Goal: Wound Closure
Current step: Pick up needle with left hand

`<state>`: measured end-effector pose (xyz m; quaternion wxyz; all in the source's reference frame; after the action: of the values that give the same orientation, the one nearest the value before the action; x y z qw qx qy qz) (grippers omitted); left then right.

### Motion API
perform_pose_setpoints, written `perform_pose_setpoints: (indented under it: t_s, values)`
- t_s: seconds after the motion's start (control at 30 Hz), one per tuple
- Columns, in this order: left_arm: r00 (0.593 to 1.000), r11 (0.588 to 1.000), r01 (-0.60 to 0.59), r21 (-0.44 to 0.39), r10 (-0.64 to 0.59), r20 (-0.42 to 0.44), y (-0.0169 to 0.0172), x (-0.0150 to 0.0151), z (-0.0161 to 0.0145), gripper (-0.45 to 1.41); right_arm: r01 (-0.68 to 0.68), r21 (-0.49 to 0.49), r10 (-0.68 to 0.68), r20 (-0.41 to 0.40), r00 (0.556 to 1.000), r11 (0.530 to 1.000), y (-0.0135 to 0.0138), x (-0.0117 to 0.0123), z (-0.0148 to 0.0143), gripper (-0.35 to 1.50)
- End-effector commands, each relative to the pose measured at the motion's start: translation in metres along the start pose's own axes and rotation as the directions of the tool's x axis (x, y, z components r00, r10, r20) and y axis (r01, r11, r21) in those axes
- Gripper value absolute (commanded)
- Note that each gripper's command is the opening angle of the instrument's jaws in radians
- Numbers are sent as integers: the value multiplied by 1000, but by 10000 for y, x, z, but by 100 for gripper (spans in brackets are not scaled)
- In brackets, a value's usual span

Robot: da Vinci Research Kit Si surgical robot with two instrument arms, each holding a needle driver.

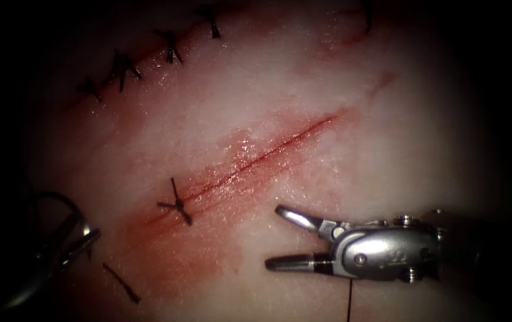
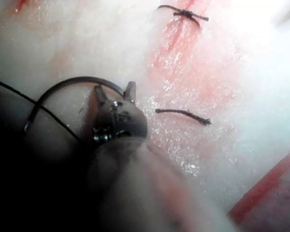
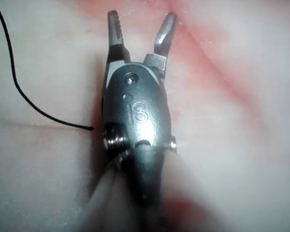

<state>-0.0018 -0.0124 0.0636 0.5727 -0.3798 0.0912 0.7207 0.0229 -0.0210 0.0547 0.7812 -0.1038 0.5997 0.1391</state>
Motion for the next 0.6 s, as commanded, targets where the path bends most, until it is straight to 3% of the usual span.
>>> perform_pose_setpoints:
  t_s: [0.03,0.37,0.6]
  values:
    - [1000,1000,5,-6,-5,-4,2,-3,9,-45,1,1,-1,-3,1000,1000,-1,-4,8,138]
    - [990,989,-141,-49,141,-20,12,3,7,-45,-6,4,6,-4,1000,1000,1,-4,4,133]
    - [957,962,-273,-16,270,-103,49,35,-2,-45,-226,-13,226,-1,974,974,5,3,6,120]
